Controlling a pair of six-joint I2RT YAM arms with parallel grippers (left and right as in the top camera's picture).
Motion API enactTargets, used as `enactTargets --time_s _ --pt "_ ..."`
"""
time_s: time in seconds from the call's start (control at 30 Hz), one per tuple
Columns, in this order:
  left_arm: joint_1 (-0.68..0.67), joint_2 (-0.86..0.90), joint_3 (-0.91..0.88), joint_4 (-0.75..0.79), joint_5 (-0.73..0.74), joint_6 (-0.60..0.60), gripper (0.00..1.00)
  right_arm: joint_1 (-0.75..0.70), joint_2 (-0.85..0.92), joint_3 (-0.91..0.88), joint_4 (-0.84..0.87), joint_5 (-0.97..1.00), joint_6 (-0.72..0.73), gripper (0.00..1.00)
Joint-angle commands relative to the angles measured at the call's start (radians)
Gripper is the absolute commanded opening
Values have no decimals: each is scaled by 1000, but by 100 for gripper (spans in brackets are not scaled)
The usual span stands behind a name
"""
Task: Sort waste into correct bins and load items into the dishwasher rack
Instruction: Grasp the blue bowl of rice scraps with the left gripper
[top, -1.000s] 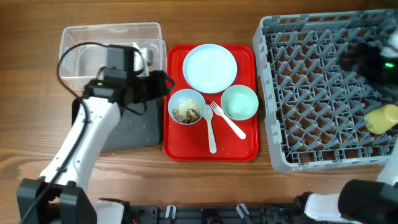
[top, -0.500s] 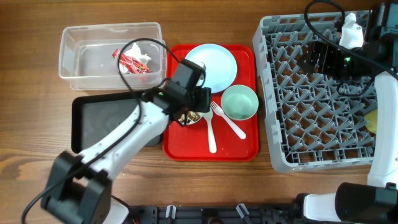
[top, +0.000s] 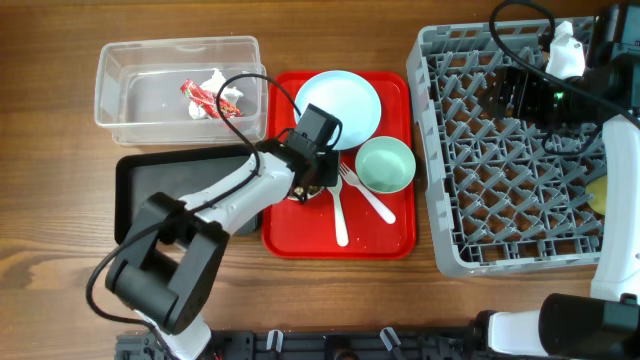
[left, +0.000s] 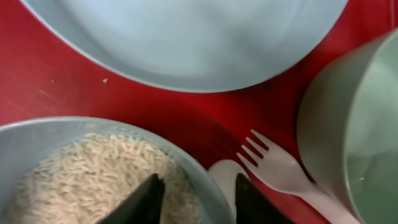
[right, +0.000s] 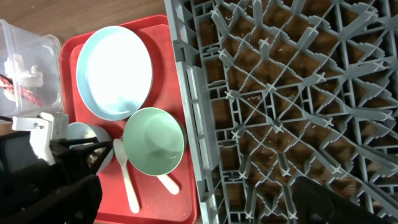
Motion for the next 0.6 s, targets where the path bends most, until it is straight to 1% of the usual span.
enactTargets --time_s 0.0,0.1,0.37,0.47,0.53,0.57 --pt "-5 16 -2 2 -13 8 26 3 4 -2 -1 9 -17 100" --pt "-5 16 -2 -2 -14 8 19 3 4 -2 -2 9 -16 100" --pt "-6 12 -2 -58 -14 8 11 3 4 -2 -6 9 -17 100" --pt "-5 -4 -2 -78 -14 8 8 3 4 -2 -10 9 -17 100" --pt "-6 -24 -2 -88 -13 8 4 3 4 -2 -12 9 -17 100" --pt "-5 -34 -2 -92 -14 8 4 3 4 -2 -13 9 -17 100"
